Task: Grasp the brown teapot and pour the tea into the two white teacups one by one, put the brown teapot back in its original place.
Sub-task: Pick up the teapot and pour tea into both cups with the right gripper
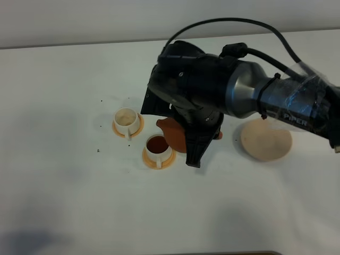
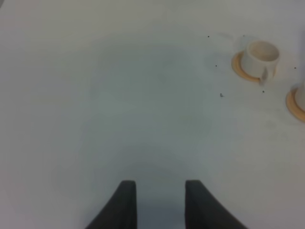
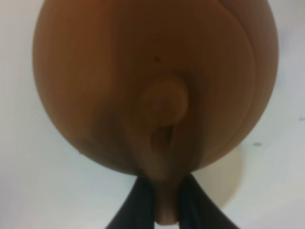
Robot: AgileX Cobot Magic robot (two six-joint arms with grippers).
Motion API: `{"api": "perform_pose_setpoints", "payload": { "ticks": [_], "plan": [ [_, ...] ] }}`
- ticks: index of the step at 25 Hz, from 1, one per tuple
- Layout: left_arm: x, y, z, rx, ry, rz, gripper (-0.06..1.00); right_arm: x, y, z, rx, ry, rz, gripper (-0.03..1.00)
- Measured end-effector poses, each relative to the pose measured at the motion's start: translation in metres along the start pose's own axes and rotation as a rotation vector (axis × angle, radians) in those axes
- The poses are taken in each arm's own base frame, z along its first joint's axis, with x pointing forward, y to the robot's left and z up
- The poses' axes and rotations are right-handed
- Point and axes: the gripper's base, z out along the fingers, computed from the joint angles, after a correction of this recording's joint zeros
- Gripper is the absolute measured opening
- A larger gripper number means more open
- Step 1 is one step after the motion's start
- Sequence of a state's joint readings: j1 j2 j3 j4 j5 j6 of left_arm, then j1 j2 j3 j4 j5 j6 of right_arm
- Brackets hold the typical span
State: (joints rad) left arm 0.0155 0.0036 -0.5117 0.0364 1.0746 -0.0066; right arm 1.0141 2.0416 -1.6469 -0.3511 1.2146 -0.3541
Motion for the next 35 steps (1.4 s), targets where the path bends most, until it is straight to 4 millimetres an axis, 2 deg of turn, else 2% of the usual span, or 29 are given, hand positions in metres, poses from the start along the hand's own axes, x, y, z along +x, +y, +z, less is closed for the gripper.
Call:
{"api": "perform_pose_setpoints", "payload": {
  "ticks": [6,13,20,27,35],
  "plan": [
    [0.000,0.000,0.000,0.000,0.000,0.000,0.25,0.005,-0.006,0.006,-0.079,-0.025,0.066,0.09],
    [0.000,0.000,0.000,0.000,0.000,0.000,0.25,0.016,-0.006,0.033,-0.119,-0.050,0.107,0.09],
    [0.000,0.000,0.000,0.000,0.000,-0.001,0.25,0.016,-0.018,0.024,-0.043,-0.091,0.064,0.09],
    [0.000,0.000,0.000,0.000,0.000,-0.002,0.25,0.002,-0.042,0.007,0.101,-0.161,-0.006,0.09],
    [0.000,0.000,0.000,0.000,0.000,-0.002,0.25,-0.034,-0.061,0.031,0.139,-0.131,-0.076,0.09]
  ]
}}
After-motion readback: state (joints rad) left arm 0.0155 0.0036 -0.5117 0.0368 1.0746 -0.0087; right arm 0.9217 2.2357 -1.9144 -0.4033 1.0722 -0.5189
